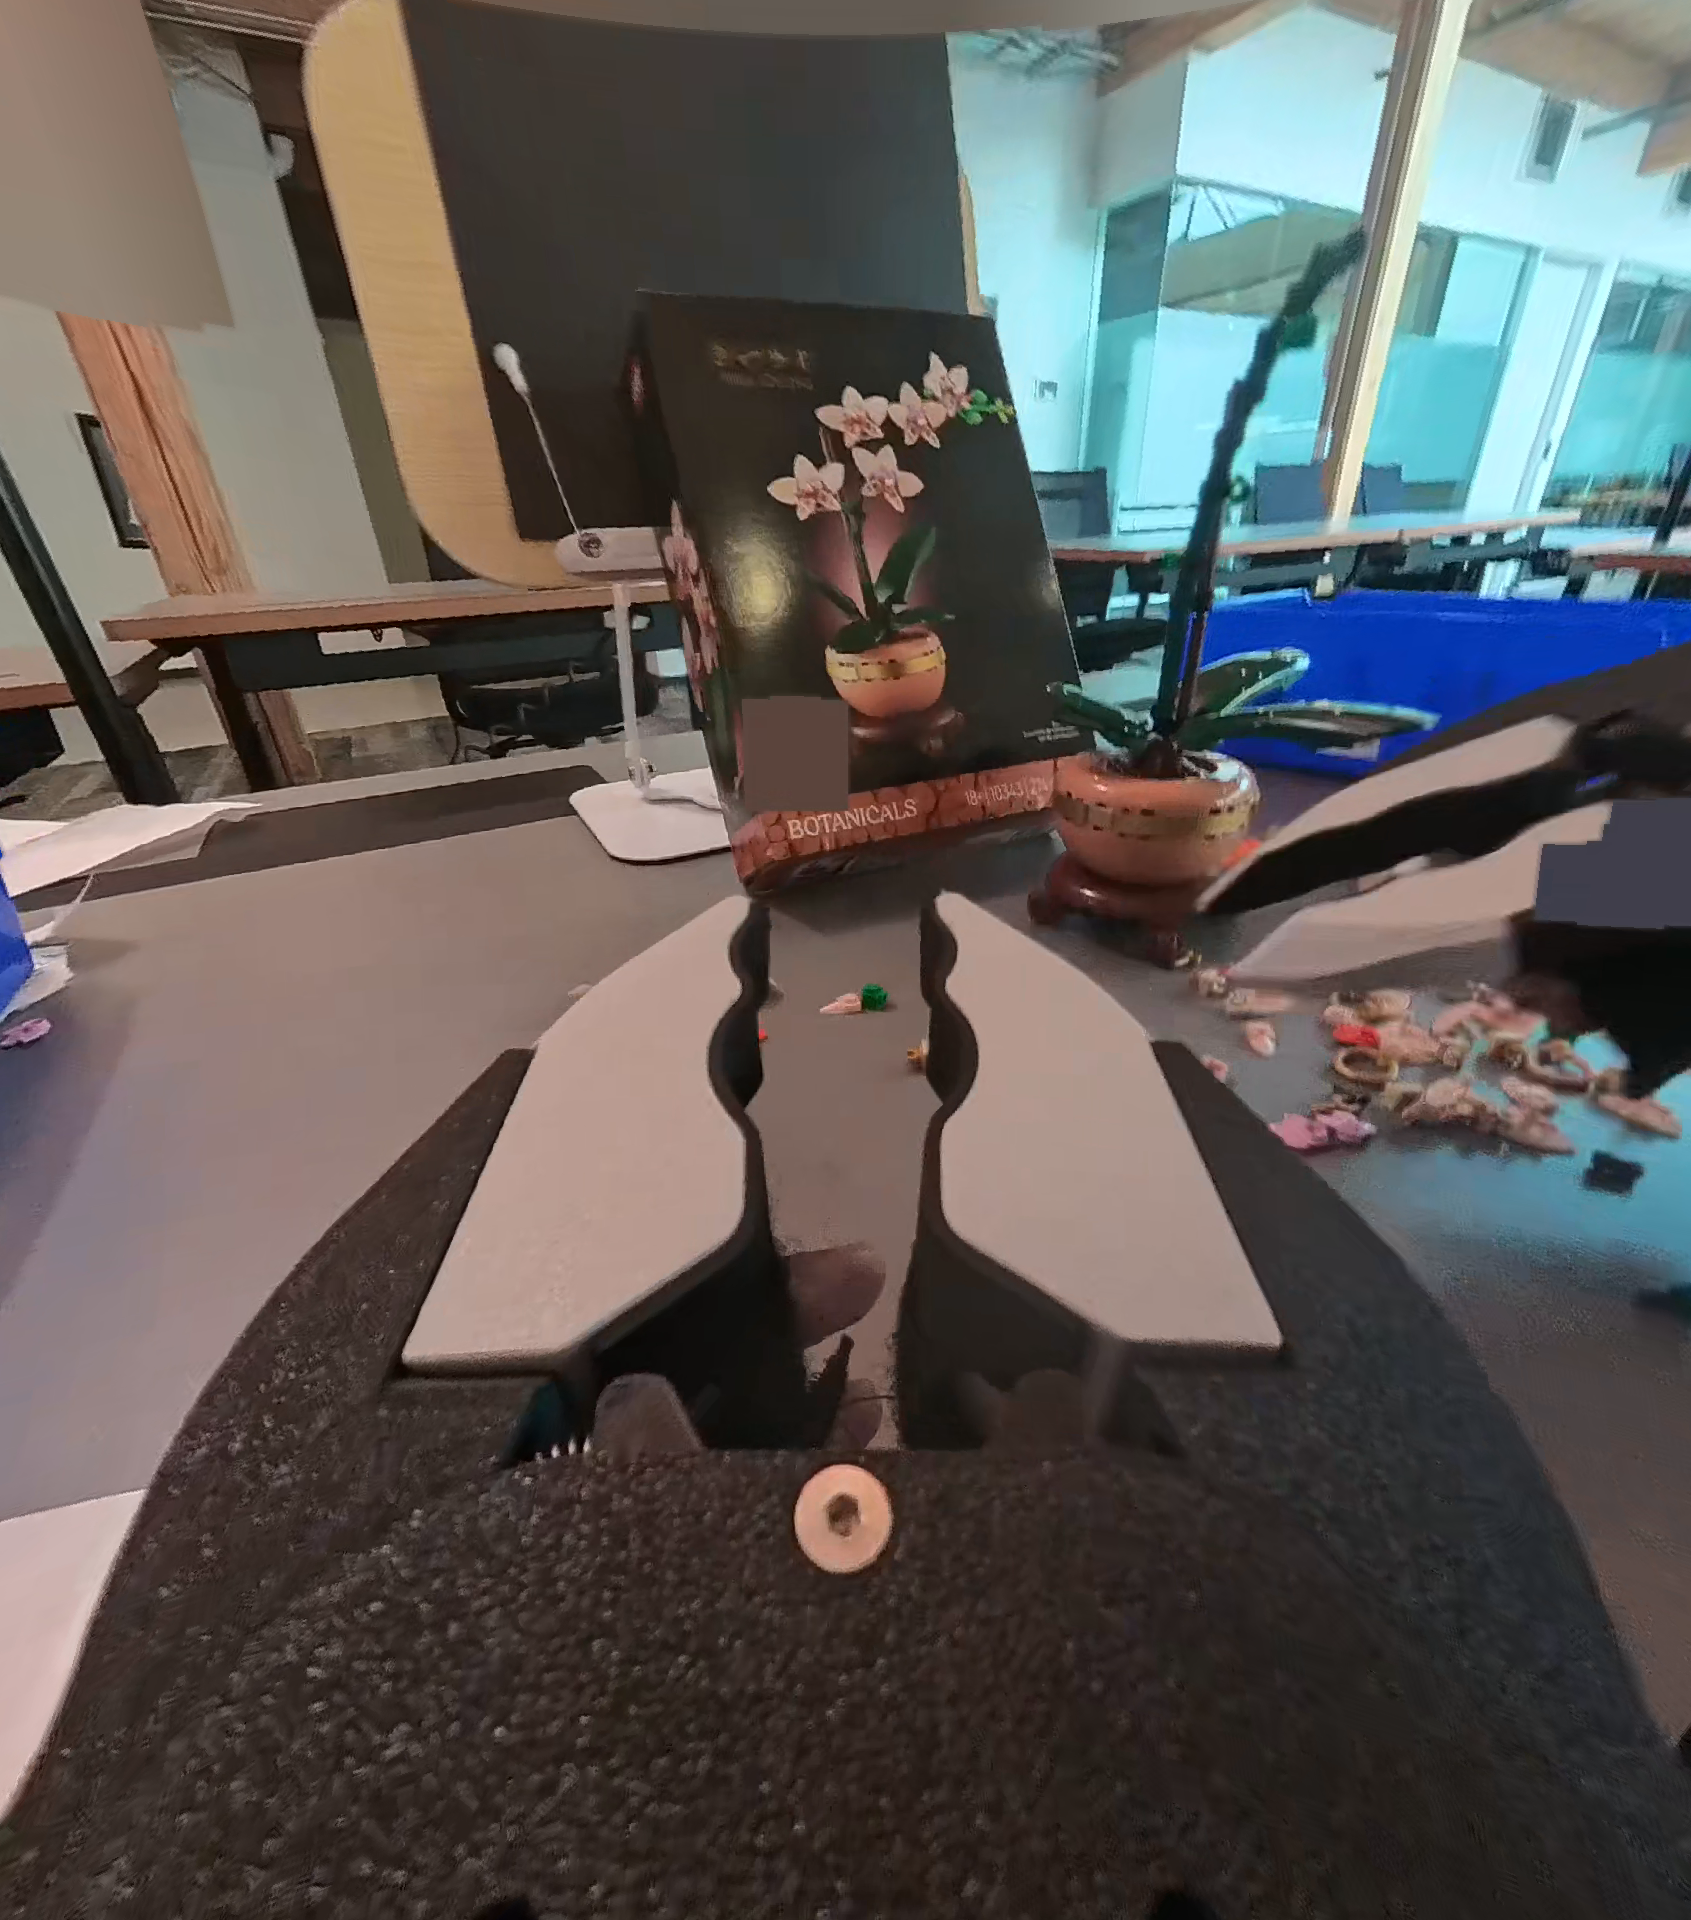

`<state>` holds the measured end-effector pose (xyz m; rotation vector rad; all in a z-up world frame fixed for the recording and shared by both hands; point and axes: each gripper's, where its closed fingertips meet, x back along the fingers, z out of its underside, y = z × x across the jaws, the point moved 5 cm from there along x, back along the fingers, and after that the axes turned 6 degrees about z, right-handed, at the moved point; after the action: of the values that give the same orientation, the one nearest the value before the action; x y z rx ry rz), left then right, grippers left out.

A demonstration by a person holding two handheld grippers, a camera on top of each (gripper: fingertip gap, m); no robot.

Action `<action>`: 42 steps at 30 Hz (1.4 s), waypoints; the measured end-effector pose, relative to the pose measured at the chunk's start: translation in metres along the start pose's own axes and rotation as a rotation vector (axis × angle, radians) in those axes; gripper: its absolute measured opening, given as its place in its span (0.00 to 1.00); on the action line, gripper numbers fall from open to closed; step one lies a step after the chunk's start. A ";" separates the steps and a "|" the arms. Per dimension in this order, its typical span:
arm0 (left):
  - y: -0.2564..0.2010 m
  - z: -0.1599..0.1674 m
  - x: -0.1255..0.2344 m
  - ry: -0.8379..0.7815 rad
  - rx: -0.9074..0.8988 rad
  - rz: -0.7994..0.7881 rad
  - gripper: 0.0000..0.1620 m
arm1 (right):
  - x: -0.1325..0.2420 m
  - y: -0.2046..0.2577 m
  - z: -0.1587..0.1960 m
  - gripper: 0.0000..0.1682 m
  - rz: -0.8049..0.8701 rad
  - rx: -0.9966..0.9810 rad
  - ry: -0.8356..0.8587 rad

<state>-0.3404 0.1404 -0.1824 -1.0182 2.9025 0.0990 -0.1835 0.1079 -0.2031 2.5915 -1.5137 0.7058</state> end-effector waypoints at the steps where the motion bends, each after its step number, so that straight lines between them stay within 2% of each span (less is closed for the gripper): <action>1: -0.002 0.001 -0.001 0.019 -0.014 0.002 0.16 | 0.015 -0.008 0.009 0.11 0.045 -0.019 0.003; 5: -0.003 0.006 -0.008 0.083 -0.031 -0.005 0.15 | 0.052 -0.046 0.065 0.10 0.187 -0.157 0.144; 9: -0.015 0.011 -0.025 0.171 -0.034 0.095 0.14 | 0.057 -0.071 0.075 0.10 0.216 -0.180 0.165; 13: -0.051 0.019 -0.057 0.347 -0.038 0.430 0.13 | 0.030 -0.076 0.067 0.09 0.096 -0.231 0.155; 15: -0.063 0.024 -0.077 0.431 -0.075 0.555 0.12 | 0.019 -0.086 0.068 0.08 0.120 -0.234 0.195; 21: -0.082 0.049 -0.137 0.569 -0.436 0.856 0.10 | 0.023 -0.100 0.074 0.09 0.073 -0.281 0.223; 23: -0.084 0.056 -0.149 0.595 -0.486 0.922 0.08 | 0.028 -0.101 0.075 0.09 0.076 -0.305 0.198; 28: -0.090 0.062 -0.158 0.608 -0.316 0.975 0.08 | 0.041 -0.103 0.081 0.09 0.093 -0.327 0.183; 33: -0.090 0.075 -0.159 0.701 -0.322 0.975 0.12 | 0.046 -0.107 0.084 0.09 0.103 -0.316 0.170; 37: -0.093 0.077 -0.164 0.732 -0.301 0.966 0.05 | 0.048 -0.109 0.083 0.09 0.102 -0.312 0.152; 40: -0.091 0.076 -0.163 0.751 -0.301 0.961 0.05 | 0.049 -0.108 0.084 0.09 0.098 -0.303 0.155; 42: -0.081 0.066 -0.158 0.741 -0.342 0.902 0.05 | 0.051 -0.109 0.084 0.09 0.107 -0.293 0.150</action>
<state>-0.1637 0.1809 -0.2381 0.4677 3.8555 0.3197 -0.0415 0.1003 -0.2379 2.2096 -1.5836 0.6182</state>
